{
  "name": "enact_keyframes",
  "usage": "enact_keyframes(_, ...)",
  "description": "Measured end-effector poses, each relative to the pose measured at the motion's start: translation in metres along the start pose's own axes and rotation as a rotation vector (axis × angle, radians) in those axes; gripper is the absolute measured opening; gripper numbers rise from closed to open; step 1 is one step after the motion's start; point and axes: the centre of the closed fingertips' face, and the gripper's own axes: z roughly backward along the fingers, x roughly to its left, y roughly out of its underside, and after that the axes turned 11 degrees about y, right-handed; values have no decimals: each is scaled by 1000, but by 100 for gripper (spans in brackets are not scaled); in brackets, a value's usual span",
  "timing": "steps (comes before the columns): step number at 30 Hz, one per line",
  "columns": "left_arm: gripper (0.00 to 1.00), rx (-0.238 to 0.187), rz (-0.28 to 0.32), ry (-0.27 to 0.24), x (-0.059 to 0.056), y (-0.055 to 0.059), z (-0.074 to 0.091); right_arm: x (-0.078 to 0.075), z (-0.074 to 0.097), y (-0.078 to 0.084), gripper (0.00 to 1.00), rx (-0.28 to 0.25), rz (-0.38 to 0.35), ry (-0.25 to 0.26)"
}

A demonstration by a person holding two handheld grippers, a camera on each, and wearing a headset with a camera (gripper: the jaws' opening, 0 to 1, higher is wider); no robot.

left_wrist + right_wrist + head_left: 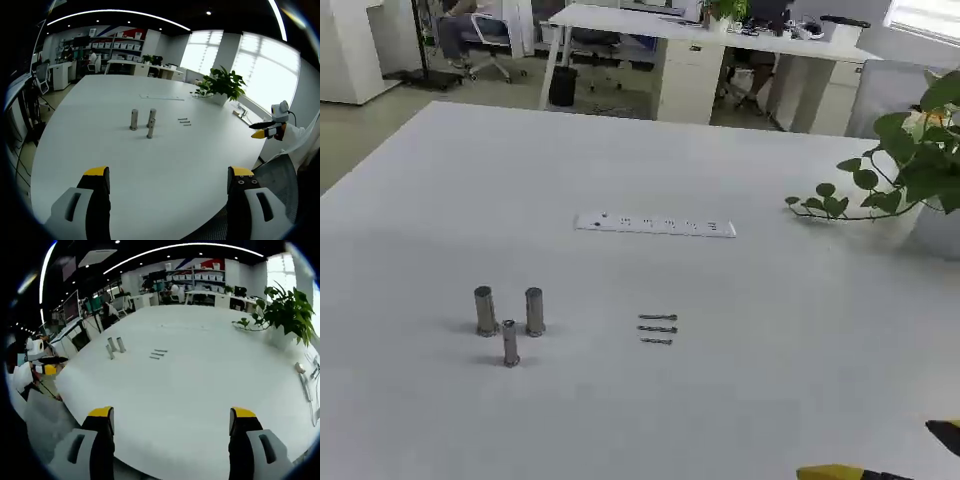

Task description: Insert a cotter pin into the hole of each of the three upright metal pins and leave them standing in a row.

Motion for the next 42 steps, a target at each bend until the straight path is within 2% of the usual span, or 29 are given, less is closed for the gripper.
enact_keyframes(4,99,7,-18,-50,8,2,4,5,-2,0,96,-2,16,-24)
enact_keyframes(10,99,43,-38,-38,6,5,2,9,-6,-1,98,3,34,-38)
enact_keyframes(20,99,43,-46,-10,1,2,-3,12,-10,-2,98,20,48,-45)
enact_keyframes(30,99,49,-49,-5,4,0,-5,9,-16,-10,97,16,50,-40)
enact_keyframes(42,99,51,-50,2,7,-3,-11,14,-20,-10,97,27,62,-45)
